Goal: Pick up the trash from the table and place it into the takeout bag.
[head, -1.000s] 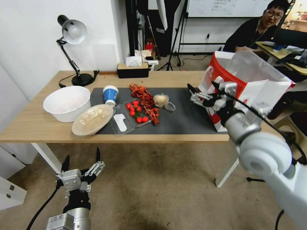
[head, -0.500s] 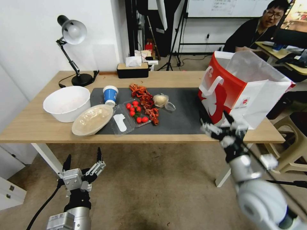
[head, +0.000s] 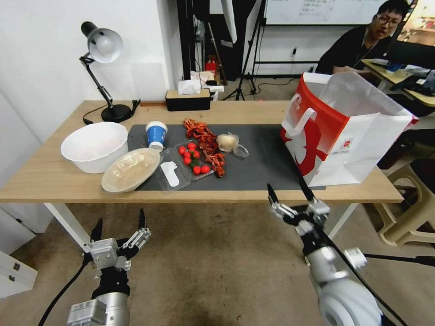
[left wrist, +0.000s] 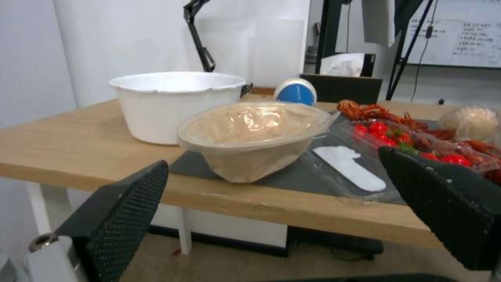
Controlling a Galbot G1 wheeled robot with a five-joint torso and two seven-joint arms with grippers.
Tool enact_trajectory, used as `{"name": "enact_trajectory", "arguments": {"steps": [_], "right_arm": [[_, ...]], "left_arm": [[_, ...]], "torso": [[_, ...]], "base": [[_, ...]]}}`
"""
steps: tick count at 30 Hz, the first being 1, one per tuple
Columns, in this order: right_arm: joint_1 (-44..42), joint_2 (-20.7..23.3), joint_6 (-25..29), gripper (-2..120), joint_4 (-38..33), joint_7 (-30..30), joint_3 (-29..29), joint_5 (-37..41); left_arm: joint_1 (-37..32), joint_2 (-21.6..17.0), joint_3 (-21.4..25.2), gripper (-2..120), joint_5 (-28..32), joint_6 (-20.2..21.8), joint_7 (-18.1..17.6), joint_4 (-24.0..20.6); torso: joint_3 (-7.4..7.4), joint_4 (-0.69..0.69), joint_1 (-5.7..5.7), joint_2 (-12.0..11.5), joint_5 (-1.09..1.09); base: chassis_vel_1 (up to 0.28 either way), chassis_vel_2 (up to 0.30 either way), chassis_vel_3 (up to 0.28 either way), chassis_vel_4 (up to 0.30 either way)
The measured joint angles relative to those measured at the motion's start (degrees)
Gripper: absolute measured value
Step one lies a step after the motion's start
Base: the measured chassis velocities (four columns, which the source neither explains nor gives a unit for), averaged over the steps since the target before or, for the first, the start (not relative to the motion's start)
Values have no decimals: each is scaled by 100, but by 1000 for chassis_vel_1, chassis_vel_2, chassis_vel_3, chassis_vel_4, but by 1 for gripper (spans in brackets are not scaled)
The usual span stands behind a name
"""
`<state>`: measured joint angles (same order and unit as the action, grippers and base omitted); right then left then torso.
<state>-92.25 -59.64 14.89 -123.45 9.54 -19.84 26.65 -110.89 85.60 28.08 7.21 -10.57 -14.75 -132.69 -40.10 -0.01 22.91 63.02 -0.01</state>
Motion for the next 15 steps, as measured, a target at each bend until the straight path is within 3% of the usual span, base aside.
{"name": "enact_trajectory", "arguments": {"steps": [5, 8, 9, 13, 15], "right_arm": [[903, 184, -371, 100, 215, 112, 416, 295], [2590, 347, -1069, 100, 782, 272, 1081, 774], [2590, 347, -1069, 100, 782, 272, 1081, 774], [4047, 304, -1740, 100, 1411, 628, 1902, 1234], [4227, 269, -1833, 100, 1502, 719, 2010, 1269]], "left_arm": [[28, 0, -1, 100, -3, 7, 7, 7], [86, -41, -35, 100, -76, 87, 95, 20], [86, -41, -35, 100, -76, 87, 95, 20], [94, 7, -13, 100, -96, 107, 108, 10], [90, 21, -13, 100, -98, 105, 108, 25]], "torso": [[0, 4, 0, 0, 2], [-1, 2, 1, -1, 1], [-1, 2, 1, -1, 1], [-1, 0, 2, -1, 1], [-1, 0, 2, -1, 2]], "base": [[0, 0, 0, 0], [0, 0, 0, 0], [0, 0, 0, 0], [0, 0, 0, 0], [0, 0, 0, 0]]}}
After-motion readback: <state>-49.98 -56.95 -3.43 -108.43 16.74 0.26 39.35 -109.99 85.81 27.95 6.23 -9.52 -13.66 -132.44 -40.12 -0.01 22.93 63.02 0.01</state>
